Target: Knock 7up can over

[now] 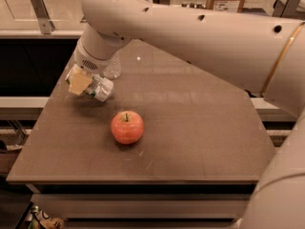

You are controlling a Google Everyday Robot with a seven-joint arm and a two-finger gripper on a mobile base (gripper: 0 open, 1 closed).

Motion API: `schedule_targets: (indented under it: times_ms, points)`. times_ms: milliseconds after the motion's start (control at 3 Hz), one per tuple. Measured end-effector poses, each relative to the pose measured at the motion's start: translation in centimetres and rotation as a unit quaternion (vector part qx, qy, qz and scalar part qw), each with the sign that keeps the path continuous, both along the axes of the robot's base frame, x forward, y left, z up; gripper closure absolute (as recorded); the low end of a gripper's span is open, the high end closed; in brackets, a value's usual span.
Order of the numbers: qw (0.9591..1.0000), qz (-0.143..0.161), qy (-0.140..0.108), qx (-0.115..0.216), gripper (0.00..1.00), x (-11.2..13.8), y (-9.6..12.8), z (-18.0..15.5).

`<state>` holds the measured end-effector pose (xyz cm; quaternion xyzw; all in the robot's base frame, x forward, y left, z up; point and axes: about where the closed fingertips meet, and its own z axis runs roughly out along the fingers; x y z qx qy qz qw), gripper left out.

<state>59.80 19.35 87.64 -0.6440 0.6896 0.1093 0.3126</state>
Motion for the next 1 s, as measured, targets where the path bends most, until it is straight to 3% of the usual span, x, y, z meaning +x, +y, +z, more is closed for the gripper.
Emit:
schedule_targets:
  times_ms: [667, 1000]
  points:
    - [0.9992, -0.002, -0.021, -0.035, 1.00, -1.2, 1.0, -1.9]
    - [0.9992, 0.007, -0.029, -0.026, 1.00, -1.9, 2.2, -3.2]
